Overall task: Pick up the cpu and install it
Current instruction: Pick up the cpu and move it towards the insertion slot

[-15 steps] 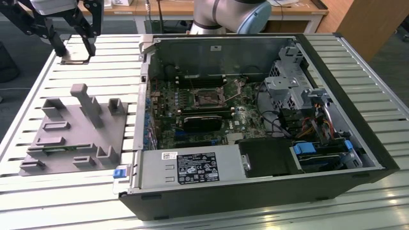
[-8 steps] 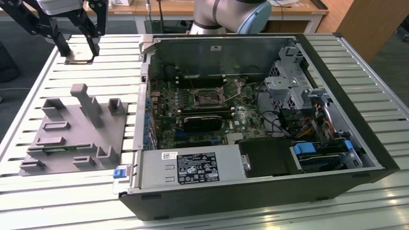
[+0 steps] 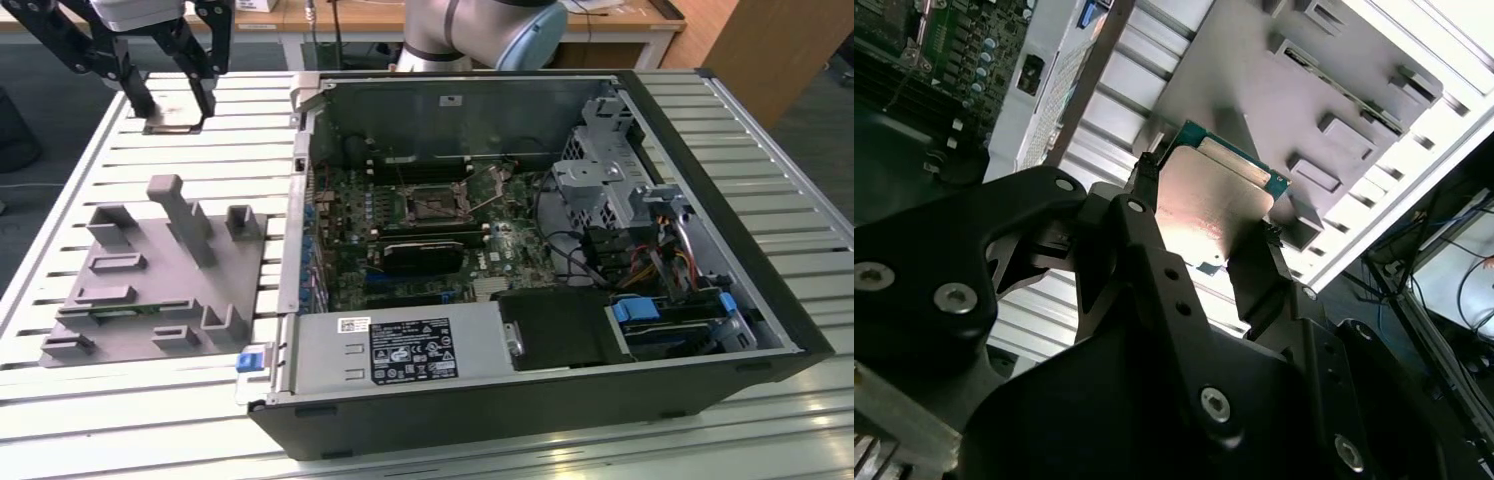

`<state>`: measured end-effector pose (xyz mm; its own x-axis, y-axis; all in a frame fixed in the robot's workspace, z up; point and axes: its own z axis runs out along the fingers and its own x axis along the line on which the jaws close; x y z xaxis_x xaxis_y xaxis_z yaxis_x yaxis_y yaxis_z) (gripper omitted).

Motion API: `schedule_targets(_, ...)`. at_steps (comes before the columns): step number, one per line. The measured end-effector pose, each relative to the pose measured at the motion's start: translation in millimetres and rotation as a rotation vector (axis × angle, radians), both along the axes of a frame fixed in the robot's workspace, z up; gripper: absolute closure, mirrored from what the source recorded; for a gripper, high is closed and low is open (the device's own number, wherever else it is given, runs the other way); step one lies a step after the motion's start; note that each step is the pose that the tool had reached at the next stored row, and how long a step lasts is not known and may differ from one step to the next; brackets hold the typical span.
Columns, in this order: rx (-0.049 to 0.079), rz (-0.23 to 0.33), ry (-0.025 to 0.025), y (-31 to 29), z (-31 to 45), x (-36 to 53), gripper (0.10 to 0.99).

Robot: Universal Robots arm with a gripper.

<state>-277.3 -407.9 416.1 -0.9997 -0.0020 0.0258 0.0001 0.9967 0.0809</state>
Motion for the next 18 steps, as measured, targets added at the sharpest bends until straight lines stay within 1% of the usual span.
schedule_targets(11, 0.0, 0.0, 0.0007, 0.0, 0.0, 11.3, 0.553)
schedule_targets(18, 0.0, 0.0, 0.0014, 0.1, 0.0, 20.4, 0.553)
